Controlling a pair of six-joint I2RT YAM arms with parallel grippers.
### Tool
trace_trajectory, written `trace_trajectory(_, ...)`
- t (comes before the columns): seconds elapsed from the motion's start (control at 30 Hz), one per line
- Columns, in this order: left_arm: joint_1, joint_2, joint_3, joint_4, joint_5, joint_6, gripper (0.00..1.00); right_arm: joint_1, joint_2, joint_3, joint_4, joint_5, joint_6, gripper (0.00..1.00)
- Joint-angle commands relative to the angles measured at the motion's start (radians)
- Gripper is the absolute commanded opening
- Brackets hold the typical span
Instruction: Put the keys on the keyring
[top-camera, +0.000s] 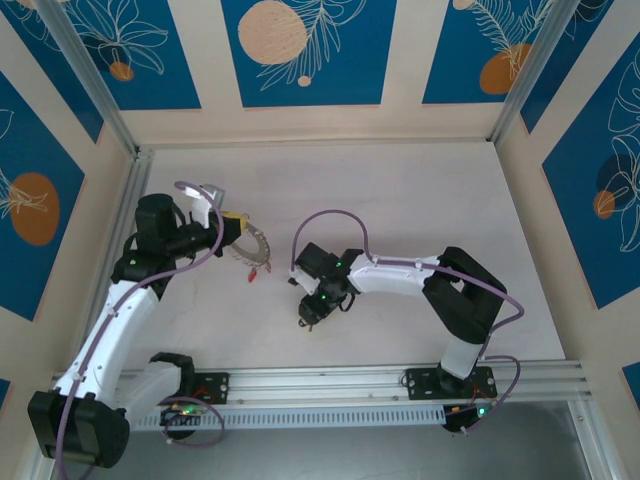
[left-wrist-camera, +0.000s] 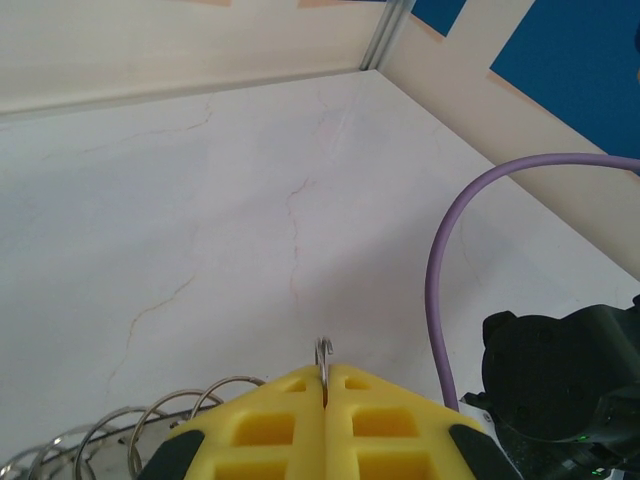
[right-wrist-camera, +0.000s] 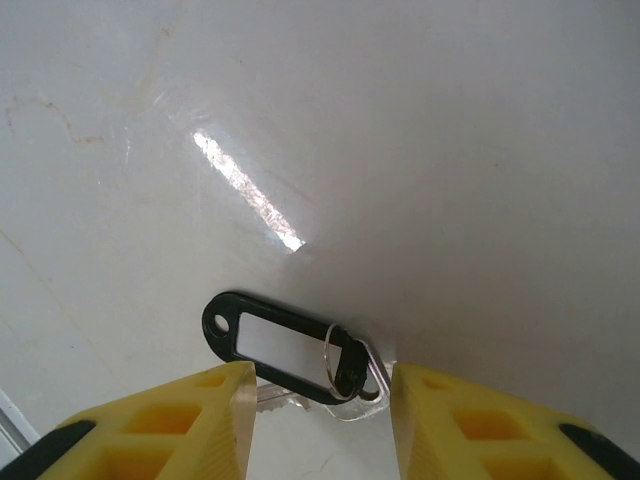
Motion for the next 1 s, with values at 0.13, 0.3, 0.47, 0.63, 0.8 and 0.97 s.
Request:
trace_trajectory(0.13,0.016,-0.028,-0.002,0.048,0.036,-0.015,0.00,0.006,0.019,0.018,0.013,-0.007,-0.032,0.27)
trace_trajectory(0.3,0.018,-0.029,-0.004,0.054,0.042,-0.017,0.00,0.007,0.014,0.010,0.013,-0.006,-0.042,0.19)
trace_trajectory(0.47,0.017,-0.029,-0.001,0.057,0.048,-0.018,0.00,0.008,-0.013,-0.019,0.042,-0.007,-0.051,0.11)
trace_trajectory(0.63,0.017,-0.033,-0.002,0.058,0.054,-0.017,0.00,0.006,-0.058,-0.057,0.078,-0.016,-0.064,0.00)
trace_trajectory(0.8,0.017,-0.033,-0.002,0.053,0.059,-0.008,0.00,0.003,-0.148,-0.128,0.142,-0.046,-0.089,0.00)
trace_trajectory(0.97,0.017,-0.040,-0.002,0.058,0.076,-0.001,0.00,-0.005,-0.307,-0.221,0.202,-0.088,-0.121,0.00)
